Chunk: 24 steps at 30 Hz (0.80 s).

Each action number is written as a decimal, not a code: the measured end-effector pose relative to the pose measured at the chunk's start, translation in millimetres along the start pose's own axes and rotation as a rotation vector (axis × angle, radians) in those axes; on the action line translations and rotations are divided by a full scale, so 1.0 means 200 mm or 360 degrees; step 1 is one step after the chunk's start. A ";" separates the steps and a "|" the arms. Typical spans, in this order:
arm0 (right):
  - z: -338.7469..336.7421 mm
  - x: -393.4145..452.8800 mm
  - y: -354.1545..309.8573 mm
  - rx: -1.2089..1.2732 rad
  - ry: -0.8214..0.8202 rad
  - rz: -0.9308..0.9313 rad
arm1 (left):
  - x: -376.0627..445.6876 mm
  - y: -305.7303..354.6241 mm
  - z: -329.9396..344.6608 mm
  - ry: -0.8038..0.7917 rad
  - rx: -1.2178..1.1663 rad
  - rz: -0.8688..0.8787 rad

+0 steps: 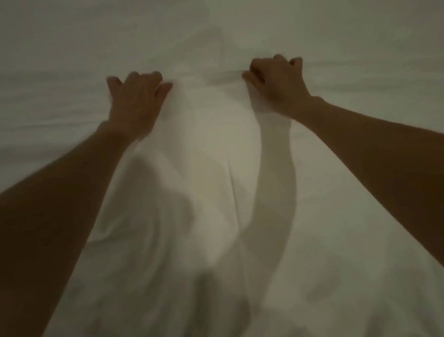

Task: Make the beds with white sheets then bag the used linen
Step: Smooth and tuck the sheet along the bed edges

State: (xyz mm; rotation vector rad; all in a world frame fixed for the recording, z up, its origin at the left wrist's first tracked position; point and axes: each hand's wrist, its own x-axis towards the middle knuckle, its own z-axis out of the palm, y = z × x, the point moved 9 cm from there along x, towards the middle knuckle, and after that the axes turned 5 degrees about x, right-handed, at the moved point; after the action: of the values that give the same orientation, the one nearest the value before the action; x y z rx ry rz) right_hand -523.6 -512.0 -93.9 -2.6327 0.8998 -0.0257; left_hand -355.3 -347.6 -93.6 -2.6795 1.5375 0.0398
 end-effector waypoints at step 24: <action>-0.14 -0.47 0.91 -0.0180 -0.0133 0.0809 | -0.24 0.50 0.25 -0.0685 -0.0253 -0.0215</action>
State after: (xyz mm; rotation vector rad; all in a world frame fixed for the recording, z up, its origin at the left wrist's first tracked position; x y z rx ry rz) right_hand -710.4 -598.7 -120.1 -2.4013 1.5472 0.2671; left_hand -465.6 -352.7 -143.8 -2.6418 1.2647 0.7090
